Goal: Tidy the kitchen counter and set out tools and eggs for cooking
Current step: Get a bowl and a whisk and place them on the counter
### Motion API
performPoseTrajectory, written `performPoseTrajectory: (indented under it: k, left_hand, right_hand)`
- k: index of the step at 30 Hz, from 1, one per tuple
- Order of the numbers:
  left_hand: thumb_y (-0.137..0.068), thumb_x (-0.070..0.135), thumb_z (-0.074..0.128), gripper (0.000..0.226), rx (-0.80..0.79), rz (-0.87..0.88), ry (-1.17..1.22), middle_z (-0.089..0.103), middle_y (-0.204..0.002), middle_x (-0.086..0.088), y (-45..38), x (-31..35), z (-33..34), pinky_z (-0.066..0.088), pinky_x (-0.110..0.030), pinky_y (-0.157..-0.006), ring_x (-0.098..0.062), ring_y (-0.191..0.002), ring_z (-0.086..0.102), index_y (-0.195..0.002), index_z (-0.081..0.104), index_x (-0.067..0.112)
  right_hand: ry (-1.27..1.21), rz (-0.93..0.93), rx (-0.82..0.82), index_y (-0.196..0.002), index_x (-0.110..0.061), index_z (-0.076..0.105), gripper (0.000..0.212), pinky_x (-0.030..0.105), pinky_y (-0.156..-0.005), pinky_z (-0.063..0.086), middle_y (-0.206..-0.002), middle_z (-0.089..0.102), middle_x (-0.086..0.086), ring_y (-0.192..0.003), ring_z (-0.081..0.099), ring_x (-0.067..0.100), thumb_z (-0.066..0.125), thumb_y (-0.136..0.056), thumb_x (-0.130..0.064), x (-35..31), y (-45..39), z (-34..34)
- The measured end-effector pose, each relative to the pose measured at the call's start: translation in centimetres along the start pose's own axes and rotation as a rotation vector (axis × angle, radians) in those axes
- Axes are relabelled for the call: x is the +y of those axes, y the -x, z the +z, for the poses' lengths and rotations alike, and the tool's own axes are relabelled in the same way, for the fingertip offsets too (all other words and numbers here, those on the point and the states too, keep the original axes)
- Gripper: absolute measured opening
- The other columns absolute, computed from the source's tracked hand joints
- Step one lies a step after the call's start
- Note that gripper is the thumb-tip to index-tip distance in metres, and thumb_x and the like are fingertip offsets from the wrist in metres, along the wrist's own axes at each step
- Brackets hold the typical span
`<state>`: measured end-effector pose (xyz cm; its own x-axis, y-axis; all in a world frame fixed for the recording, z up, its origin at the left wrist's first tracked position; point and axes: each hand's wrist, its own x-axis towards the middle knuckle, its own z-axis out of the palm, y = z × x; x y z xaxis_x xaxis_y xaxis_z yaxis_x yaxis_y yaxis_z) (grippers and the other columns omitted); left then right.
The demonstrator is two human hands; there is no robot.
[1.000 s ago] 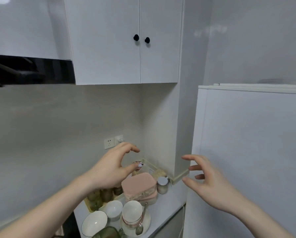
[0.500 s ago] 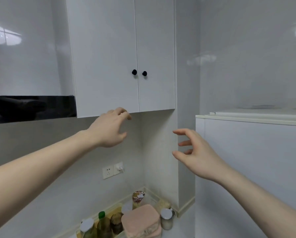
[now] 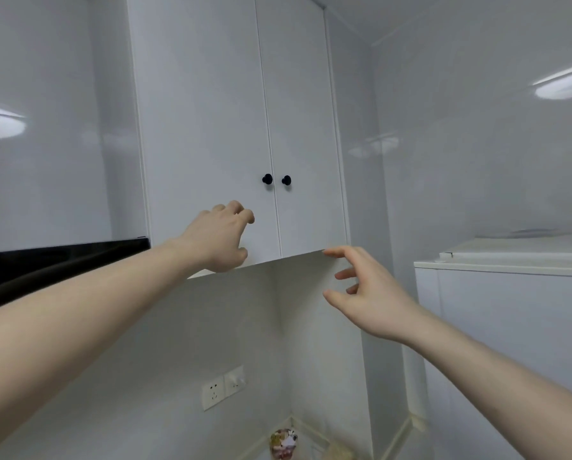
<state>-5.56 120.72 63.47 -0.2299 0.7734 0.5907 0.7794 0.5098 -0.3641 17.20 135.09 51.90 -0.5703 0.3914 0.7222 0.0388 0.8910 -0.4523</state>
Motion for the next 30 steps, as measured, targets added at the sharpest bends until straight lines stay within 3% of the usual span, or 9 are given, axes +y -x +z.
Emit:
performPoseTrajectory:
  k: [6, 11, 15, 21, 26, 30]
  left_hand:
    - [-0.088, 0.029, 0.057, 0.065, 0.012, -0.044, 0.001, 0.041, -0.142, -0.006, -4.3, -0.7, 0.2, 0.044, -0.041, -0.098, -0.029, -0.125, 0.046, -0.148, 0.034, 0.020]
    - [-0.086, 0.027, 0.057, 0.065, 0.013, -0.098, 0.001, 0.043, -0.139, -0.007, -7.7, -0.5, 0.5, 0.045, -0.041, -0.093, -0.031, -0.124, 0.047, -0.146, 0.032, 0.019]
    - [-0.087, 0.026, 0.056, 0.071, 0.022, -0.150, 0.019, 0.042, -0.138, -0.007, -10.5, 0.0, 0.4, 0.045, -0.041, -0.092, -0.030, -0.126, 0.045, -0.151, 0.027, 0.022]
    - [-0.083, 0.024, 0.057, 0.070, 0.018, -0.225, 0.051, 0.041, -0.138, -0.006, -14.0, 1.2, 1.0, 0.047, -0.041, -0.092, -0.031, -0.126, 0.043, -0.148, 0.030, 0.025]
    - [-0.085, 0.026, 0.055, 0.080, -0.006, -0.269, 0.040, 0.033, -0.143, -0.004, -15.6, 2.8, 2.4, 0.048, -0.042, -0.092, -0.032, -0.125, 0.043, -0.156, 0.018, 0.023]
    - [-0.086, 0.026, 0.057, 0.067, 0.034, -0.304, 0.055, 0.038, -0.135, -0.004, -16.3, 3.0, 2.4, 0.044, -0.039, -0.083, -0.031, -0.118, 0.046, -0.146, 0.029, 0.019]
  right_hand:
    - [0.036, 0.000, -0.004, -0.145, -0.037, 0.037, 0.058, 0.027, -0.097, 0.047, -0.144, 0.036, -0.020, -0.118, 0.051, 0.004, 0.062, -0.093, -0.030, -0.4, -5.1, 1.5]
    - [0.122, 0.022, -0.020, -0.148, -0.028, 0.034, 0.065, 0.041, -0.101, 0.049, -0.150, 0.033, -0.006, -0.117, 0.056, 0.018, 0.060, -0.089, -0.025, -0.1, -11.0, 2.7]
    - [0.259, 0.021, -0.032, -0.151, -0.024, 0.030, 0.071, 0.040, -0.095, 0.050, -0.151, 0.031, -0.001, -0.126, 0.052, 0.026, 0.057, -0.086, -0.016, 0.7, -15.8, 2.3]
    - [0.385, 0.013, -0.025, -0.153, -0.021, 0.028, 0.073, 0.039, -0.085, 0.051, -0.150, 0.031, 0.002, -0.115, 0.057, 0.029, 0.056, -0.085, -0.013, 2.1, -21.1, 0.3]
    - [0.425, -0.007, 0.007, -0.152, -0.020, 0.029, 0.073, 0.035, -0.076, 0.047, -0.147, 0.033, 0.004, -0.111, 0.056, 0.030, 0.056, -0.085, -0.011, 3.2, -23.8, -1.0]
    - [0.435, -0.008, 0.013, -0.151, -0.019, 0.029, 0.072, 0.035, -0.076, 0.045, -0.146, 0.034, 0.004, -0.112, 0.056, 0.031, 0.055, -0.085, -0.009, 4.5, -25.1, -1.7]
